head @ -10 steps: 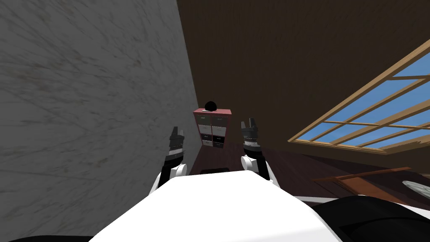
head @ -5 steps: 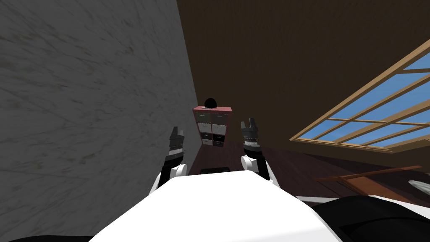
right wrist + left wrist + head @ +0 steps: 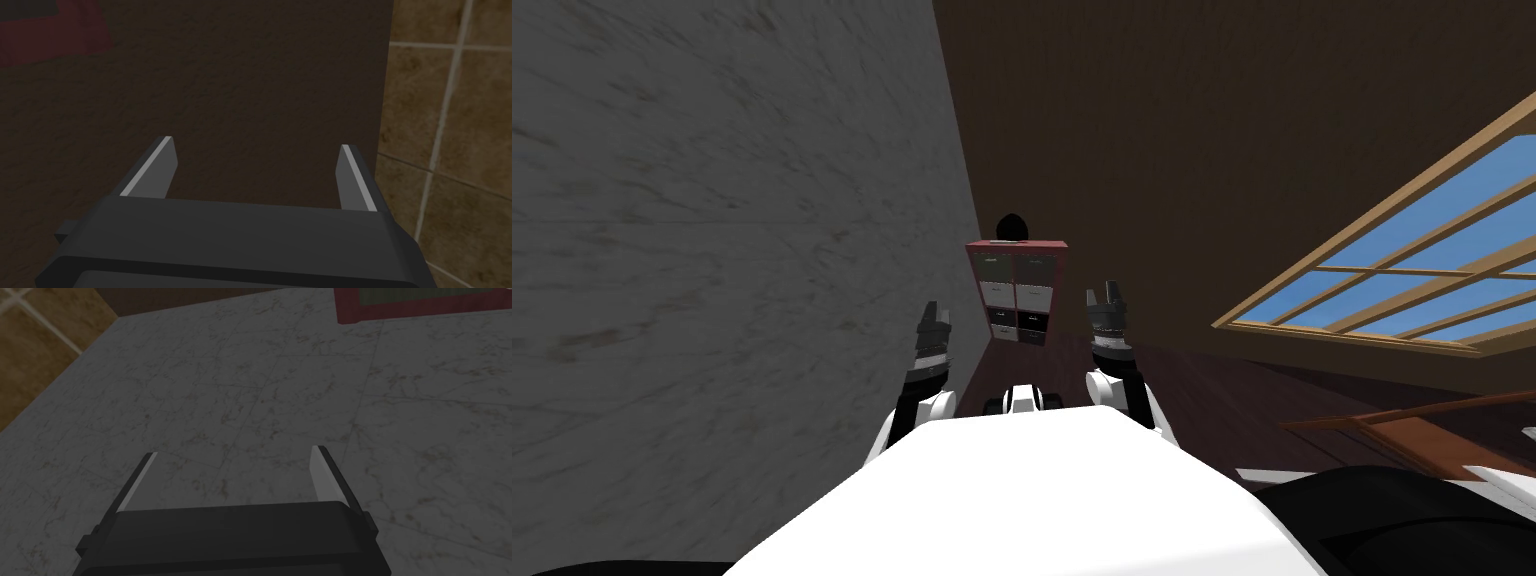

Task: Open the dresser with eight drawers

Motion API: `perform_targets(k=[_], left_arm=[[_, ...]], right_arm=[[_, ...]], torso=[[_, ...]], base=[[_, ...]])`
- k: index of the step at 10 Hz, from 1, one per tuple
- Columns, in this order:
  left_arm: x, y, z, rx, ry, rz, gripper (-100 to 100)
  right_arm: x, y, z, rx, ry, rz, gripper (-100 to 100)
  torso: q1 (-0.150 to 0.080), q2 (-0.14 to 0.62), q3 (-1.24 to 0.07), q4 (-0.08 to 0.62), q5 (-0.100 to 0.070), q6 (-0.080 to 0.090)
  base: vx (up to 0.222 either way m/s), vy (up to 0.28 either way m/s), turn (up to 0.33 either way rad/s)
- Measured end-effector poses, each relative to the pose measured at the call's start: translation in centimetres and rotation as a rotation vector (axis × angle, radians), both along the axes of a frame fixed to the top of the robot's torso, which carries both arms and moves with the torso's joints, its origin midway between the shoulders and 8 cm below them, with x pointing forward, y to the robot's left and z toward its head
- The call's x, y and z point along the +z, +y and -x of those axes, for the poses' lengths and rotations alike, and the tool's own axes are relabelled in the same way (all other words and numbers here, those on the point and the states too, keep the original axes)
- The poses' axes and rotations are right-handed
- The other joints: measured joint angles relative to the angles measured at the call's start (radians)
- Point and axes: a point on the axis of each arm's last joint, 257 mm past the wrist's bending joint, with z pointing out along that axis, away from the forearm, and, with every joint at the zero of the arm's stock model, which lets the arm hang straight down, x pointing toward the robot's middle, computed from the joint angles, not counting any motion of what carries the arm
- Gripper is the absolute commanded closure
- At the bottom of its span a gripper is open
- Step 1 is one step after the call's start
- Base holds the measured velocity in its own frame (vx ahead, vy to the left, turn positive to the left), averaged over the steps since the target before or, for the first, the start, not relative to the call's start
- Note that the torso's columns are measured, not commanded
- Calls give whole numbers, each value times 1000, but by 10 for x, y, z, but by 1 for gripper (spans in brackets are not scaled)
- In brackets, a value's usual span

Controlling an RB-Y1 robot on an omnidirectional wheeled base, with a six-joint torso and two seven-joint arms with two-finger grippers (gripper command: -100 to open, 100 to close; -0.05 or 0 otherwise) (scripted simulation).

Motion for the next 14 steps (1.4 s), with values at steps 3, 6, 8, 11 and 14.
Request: perform_targets(k=[3,6,8,11,14], left_arm=[[-12,-7,-7,-40,33,-71,-100],[-32,-11,-15,-67,76,-121,-100],[-46,-11,-21,-78,106,-142,-100],[-70,-12,-32,-87,150,-162,-100],[-91,-10,-39,-89,190,-168,-100]], right_arm=[[0,0,0,0,0,0,0],[0,0,0,0,0,0,0],[0,0,0,0,0,0,0],[0,0,0,0,0,0,0],[0,0,0,0,0,0,0]], torso=[[-1,12,-25,13,0,0],[0,13,-25,14,0,0],[-1,13,-25,14,0,0],[1,13,-25,14,0,0],[1,14,-24,14,0,0]], base=[[47,-57,-15],[74,-77,-23],[85,-102,-26],[87,-95,-27],[71,-86,-23]])
